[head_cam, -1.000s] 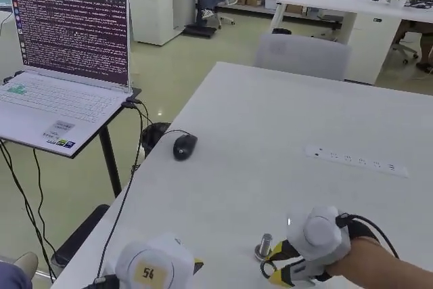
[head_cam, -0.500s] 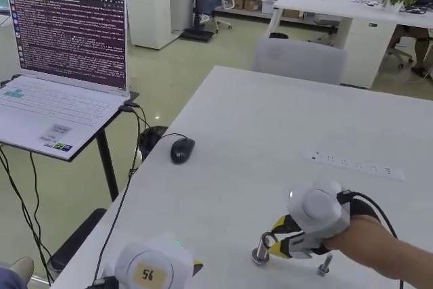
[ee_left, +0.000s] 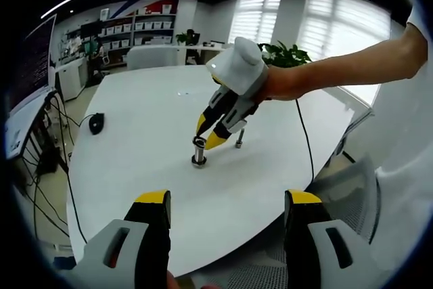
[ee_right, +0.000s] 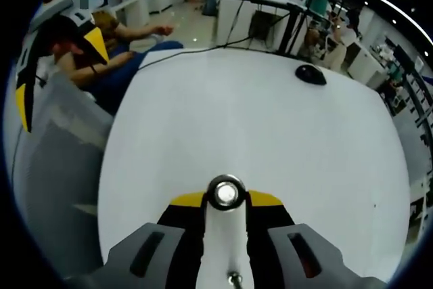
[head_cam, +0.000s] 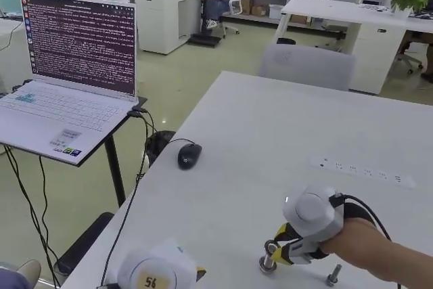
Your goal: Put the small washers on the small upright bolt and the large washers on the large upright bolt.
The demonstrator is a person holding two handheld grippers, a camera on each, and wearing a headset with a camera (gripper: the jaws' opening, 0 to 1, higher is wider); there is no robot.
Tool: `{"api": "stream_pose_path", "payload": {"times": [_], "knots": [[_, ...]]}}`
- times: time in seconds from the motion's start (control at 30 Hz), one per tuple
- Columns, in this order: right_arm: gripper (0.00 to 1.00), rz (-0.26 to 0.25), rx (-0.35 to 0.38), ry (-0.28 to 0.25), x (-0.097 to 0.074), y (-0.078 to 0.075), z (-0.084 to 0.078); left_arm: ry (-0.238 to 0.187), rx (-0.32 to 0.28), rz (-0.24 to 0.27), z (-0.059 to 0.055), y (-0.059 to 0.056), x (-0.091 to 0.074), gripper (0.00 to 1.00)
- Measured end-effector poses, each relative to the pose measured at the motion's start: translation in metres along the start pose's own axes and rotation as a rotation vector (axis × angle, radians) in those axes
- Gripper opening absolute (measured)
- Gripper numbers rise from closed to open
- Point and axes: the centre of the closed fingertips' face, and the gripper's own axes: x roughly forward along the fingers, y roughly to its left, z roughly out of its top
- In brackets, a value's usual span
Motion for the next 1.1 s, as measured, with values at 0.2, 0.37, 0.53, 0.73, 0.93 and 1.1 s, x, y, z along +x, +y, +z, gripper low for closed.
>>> {"api": "stream_pose_path", "payload": {"times": [0.2,0.37,0.53,0.73,0.93,1.1], "knots": [[0.23,0.004,0.003,0.019,0.003,0.001,-0.002,0.003,0.005,-0.004,0.001,0.000,0.001,0.68],[0.23,0.009,0.022,0.035,0.007,0.002,-0.005,0.006,0.010,-0.011,0.002,-0.002,0.002,0.68],[0.23,0.016,0.041,0.053,0.016,0.002,-0.009,0.004,0.008,-0.012,0.002,0.000,0.003,0.68],[0.23,0.024,0.085,0.074,0.026,0.003,-0.016,0.010,0.005,-0.010,0.003,0.004,0.005,0.68],[0.23,0.025,0.109,0.084,0.037,0.005,-0.021,-0.003,0.008,-0.002,0.013,0.010,0.005,0.68],[0.23,0.020,0.135,0.090,0.043,0.006,-0.028,0.002,0.009,0.002,0.012,0.015,0.005,0.68]]}}
